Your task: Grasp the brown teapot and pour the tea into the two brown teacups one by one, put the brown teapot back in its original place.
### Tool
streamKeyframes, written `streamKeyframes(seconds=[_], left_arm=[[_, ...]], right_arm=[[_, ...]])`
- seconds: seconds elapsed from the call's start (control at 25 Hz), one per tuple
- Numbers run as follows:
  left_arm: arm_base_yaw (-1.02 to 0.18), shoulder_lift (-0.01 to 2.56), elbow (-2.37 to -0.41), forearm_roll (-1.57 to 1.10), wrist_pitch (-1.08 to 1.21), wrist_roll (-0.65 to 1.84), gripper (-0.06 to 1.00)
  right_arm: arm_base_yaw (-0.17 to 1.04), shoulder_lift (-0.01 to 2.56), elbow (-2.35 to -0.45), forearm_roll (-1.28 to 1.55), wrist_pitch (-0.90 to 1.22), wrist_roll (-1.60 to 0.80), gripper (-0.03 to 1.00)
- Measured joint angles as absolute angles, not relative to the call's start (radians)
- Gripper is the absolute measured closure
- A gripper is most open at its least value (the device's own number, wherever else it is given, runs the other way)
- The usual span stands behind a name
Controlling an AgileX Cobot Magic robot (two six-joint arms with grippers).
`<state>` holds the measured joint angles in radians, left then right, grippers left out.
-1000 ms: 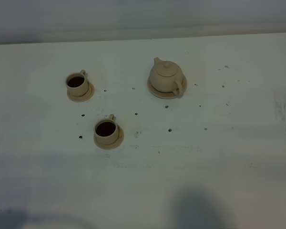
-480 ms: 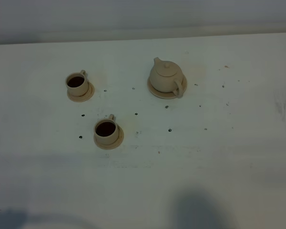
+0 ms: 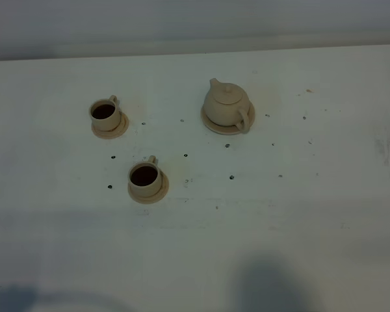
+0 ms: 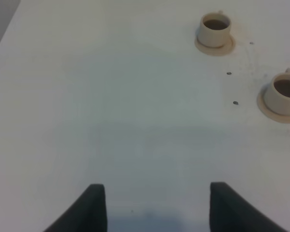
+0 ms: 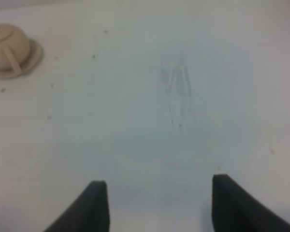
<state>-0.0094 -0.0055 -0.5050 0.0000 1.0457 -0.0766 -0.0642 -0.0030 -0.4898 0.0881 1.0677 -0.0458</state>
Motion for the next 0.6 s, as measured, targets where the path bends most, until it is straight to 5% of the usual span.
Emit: streamKeyframes(seconds=[0.6], left_arm=[[-0.009,-0.005,-0.505,0.006,1.046,-0.077,0.47]], right_arm=[[-0.056,-0.006,-0.490,0.095,1.068,-0.046,0.47]])
